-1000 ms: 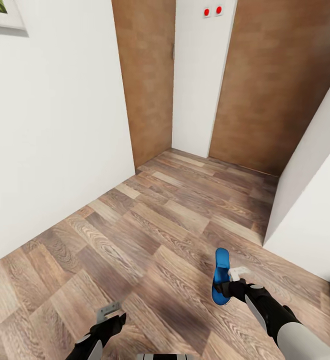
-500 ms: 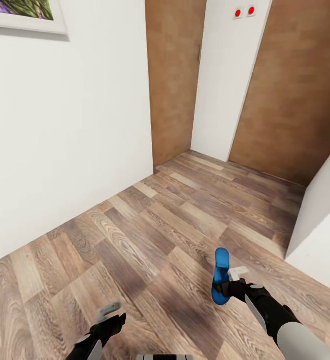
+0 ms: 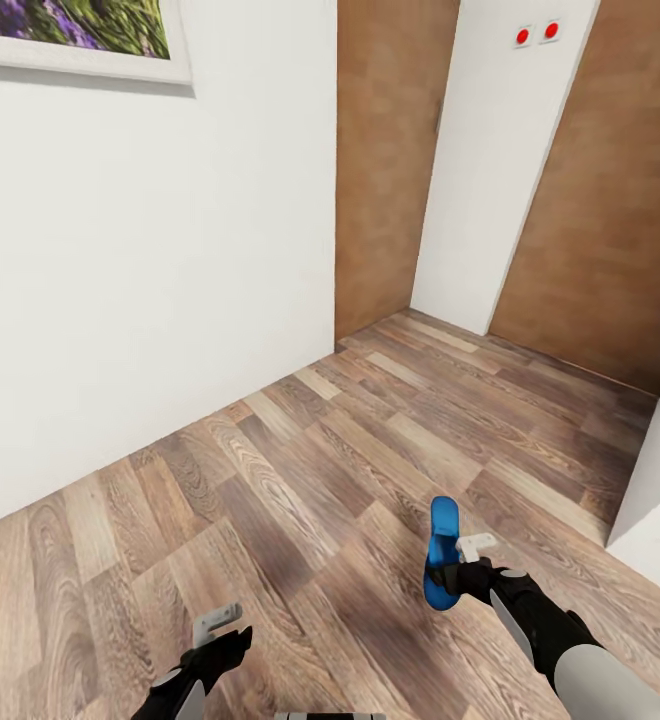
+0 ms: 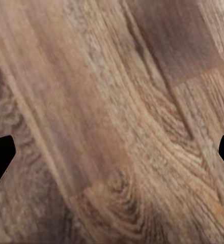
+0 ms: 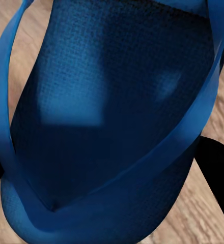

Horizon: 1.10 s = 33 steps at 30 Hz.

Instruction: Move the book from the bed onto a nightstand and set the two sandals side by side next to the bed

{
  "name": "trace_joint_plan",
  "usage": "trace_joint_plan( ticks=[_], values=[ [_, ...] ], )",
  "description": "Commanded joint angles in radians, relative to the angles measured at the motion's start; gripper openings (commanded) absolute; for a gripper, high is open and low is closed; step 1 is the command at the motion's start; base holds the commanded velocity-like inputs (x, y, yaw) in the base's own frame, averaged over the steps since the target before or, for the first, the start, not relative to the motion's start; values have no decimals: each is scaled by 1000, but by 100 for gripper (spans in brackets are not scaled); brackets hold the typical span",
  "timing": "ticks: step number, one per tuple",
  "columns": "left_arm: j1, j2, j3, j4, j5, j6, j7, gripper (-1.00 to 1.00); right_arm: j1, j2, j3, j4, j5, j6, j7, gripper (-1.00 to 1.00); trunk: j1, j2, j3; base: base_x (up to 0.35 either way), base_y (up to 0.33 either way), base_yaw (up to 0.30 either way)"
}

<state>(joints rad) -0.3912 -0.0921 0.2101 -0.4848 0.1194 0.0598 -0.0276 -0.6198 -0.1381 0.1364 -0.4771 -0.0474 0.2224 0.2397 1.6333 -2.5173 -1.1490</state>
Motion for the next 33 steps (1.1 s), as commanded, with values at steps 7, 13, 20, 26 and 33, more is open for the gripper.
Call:
trace_joint_plan(
  ticks=[7,13,20,26,33],
  values=[
    [0,0,0,0,0,0,-3,100,0,0,0,0,-1,0,1,-100,0,0,5,0,0,118],
    [0,1,0,1,0,0,-6,100,0,0,-1,0,-2,-1,7,-100,0,0,12,0,0,-60],
    [0,2,0,19,0,-1,-6,100,0,0,-1,0,-2,-2,0,-100,0,0,23,0,0,2],
    [0,2,0,25,0,-2,-6,100,0,0,-1,0,-2,-2,-2,-100,0,0,32,0,61,115],
    [0,1,0,26,0,-2,-6,100,0,0,0,0,-2,-1,-2,-100,0,0,41,0,180,179]
  ],
)
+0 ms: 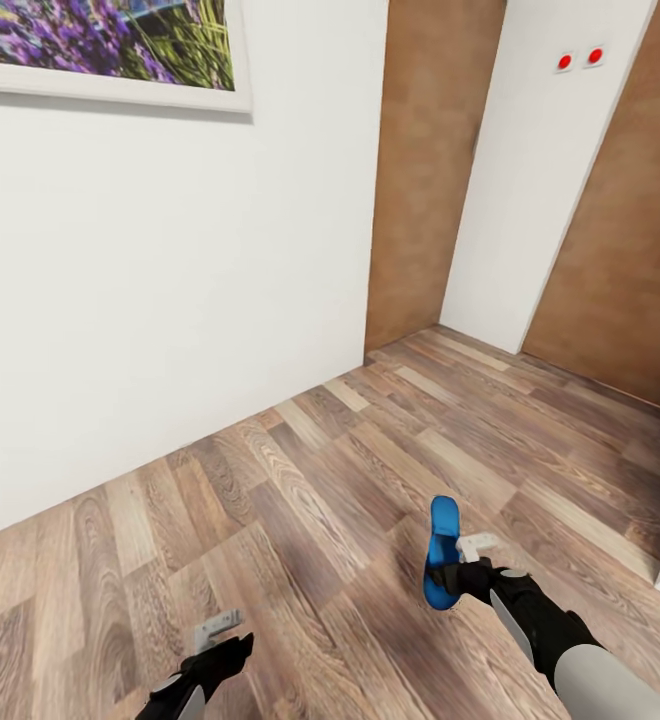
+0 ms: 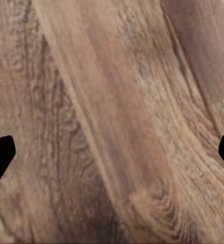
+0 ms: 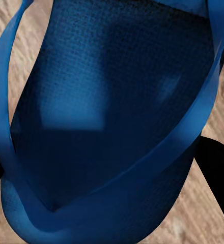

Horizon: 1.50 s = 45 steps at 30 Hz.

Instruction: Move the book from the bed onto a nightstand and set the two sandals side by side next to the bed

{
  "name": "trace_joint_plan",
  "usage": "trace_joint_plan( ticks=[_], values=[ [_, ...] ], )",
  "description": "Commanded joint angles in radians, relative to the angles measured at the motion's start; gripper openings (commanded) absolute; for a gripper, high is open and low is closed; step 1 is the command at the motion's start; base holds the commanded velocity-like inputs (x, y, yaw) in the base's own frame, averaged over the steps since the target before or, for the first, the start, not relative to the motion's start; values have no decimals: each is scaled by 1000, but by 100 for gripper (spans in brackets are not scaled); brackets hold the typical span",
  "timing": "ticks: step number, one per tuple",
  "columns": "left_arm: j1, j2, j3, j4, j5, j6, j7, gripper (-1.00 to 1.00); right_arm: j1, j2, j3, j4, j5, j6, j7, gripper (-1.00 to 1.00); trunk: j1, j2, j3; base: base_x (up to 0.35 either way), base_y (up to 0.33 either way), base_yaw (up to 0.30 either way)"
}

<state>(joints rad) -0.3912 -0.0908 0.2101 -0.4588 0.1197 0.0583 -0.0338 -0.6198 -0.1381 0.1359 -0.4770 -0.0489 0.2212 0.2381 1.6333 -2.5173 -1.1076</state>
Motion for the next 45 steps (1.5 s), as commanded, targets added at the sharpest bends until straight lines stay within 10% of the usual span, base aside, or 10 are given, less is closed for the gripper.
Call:
trace_joint_plan(
  ticks=[1,45],
  values=[
    [0,0,0,0,0,0,0,100,0,0,0,0,0,0,0,-100,0,0,1,0,212,192],
    [0,-1,0,0,0,-1,-1,100,0,0,0,0,-2,1,-2,-100,0,0,45,-18,62,237]
  ],
)
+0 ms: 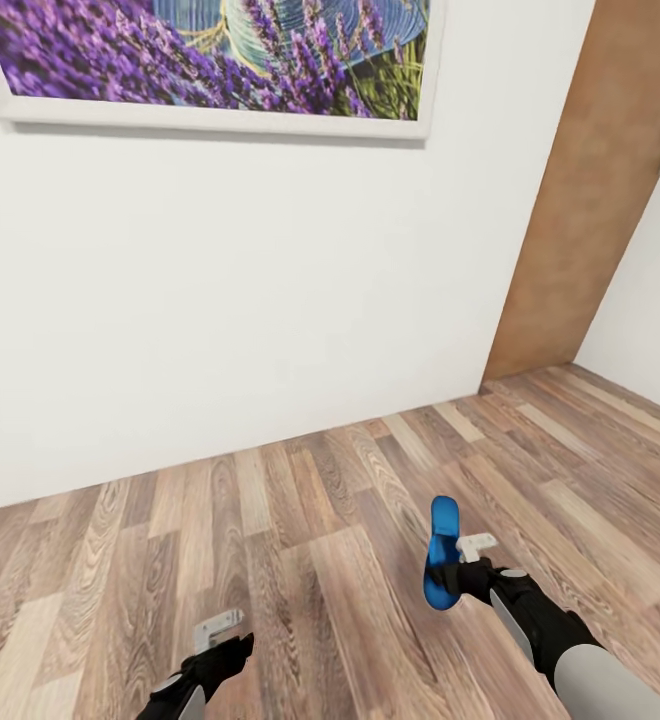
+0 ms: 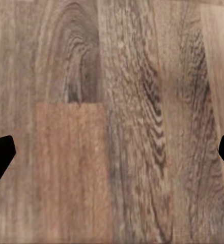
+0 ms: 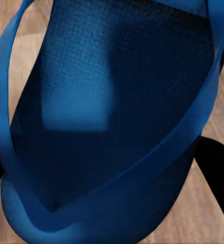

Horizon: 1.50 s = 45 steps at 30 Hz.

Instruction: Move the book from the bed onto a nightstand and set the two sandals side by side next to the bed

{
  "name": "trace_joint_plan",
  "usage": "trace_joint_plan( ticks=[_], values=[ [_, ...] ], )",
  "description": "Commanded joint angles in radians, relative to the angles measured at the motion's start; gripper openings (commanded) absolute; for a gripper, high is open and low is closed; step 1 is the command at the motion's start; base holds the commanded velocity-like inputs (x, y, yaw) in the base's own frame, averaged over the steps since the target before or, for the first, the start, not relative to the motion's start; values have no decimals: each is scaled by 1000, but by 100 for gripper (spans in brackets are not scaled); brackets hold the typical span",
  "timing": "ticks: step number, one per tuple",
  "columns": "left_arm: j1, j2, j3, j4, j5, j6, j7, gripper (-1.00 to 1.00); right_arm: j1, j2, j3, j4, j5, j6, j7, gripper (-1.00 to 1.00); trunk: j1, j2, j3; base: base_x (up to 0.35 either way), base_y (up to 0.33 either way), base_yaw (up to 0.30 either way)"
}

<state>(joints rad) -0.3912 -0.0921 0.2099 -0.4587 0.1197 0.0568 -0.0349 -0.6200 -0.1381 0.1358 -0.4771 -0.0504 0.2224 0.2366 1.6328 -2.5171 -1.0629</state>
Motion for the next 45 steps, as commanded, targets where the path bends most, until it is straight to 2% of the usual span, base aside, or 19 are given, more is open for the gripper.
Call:
trace_joint_plan(
  ticks=[1,23,36,45],
  values=[
    [0,0,0,0,0,0,0,100,0,0,0,0,0,0,0,-100,0,0,5,0,0,248],
    [0,-2,0,0,0,1,0,100,0,0,1,0,0,0,0,-100,-10,5,111,0,0,234],
    [0,0,0,0,0,1,0,100,0,0,0,0,0,0,0,-100,-10,5,123,0,0,230],
    [0,0,0,0,0,1,0,100,0,0,1,0,0,1,0,-100,-10,5,124,0,0,126]
  ],
)
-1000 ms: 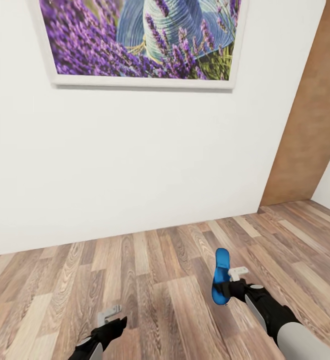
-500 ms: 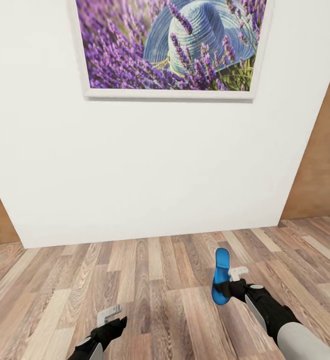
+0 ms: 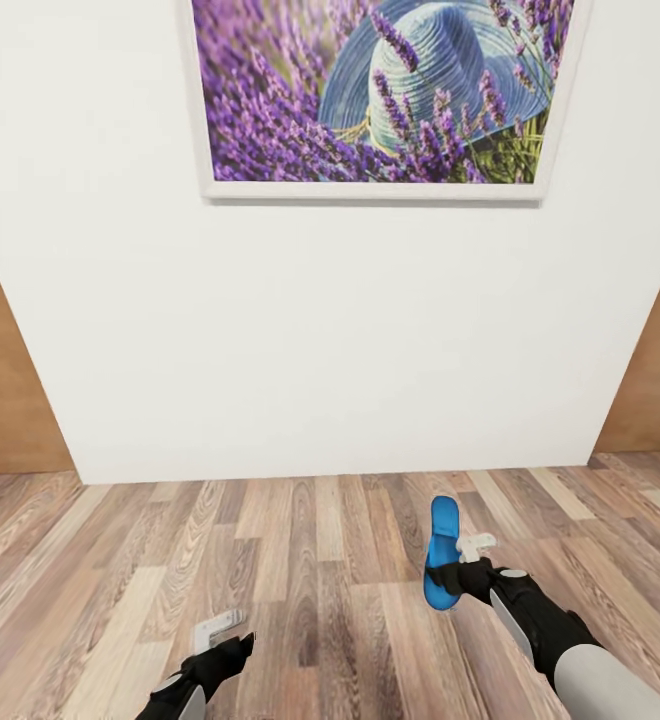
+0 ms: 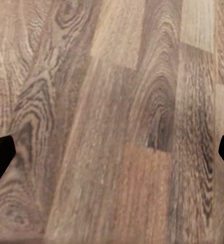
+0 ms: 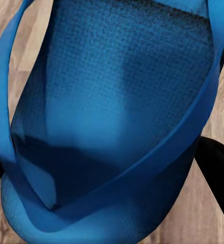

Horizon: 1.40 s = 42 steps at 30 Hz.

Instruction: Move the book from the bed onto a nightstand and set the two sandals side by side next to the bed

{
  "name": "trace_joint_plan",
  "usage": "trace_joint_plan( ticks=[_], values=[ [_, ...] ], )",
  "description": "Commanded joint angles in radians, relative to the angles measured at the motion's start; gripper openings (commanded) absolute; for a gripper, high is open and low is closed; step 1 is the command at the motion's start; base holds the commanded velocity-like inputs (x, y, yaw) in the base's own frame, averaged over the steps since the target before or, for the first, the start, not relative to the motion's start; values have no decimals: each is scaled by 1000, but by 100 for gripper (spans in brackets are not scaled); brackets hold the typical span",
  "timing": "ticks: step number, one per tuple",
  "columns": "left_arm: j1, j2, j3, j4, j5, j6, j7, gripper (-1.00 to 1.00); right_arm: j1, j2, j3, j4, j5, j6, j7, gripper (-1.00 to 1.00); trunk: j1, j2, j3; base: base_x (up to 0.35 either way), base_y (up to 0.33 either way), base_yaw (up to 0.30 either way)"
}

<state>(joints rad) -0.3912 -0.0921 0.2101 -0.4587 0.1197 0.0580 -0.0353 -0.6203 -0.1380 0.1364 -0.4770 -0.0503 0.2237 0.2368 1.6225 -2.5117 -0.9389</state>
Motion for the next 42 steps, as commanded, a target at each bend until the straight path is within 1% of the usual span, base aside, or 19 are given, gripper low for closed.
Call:
trace_joint_plan(
  ticks=[1,5,9,21,25,42],
  values=[
    [0,0,0,0,0,0,0,100,0,0,0,0,0,0,0,-100,0,0,0,0,0,243],
    [0,0,0,0,1,0,0,100,1,0,0,0,0,0,-1,-100,0,0,0,9,0,254],
    [0,0,0,0,1,-1,0,100,1,0,0,0,0,0,-1,-100,0,0,0,156,-46,258],
    [0,0,0,0,0,-1,1,100,1,0,0,19,3,-1,-1,-100,0,0,0,307,-63,258],
    [0,0,0,0,0,-1,0,100,1,0,0,20,3,-1,-1,-100,0,0,0,274,109,258],
    [0,0,0,0,0,-1,0,100,0,0,0,20,3,-1,-1,-100,0,0,0,21,19,258]
  ],
)
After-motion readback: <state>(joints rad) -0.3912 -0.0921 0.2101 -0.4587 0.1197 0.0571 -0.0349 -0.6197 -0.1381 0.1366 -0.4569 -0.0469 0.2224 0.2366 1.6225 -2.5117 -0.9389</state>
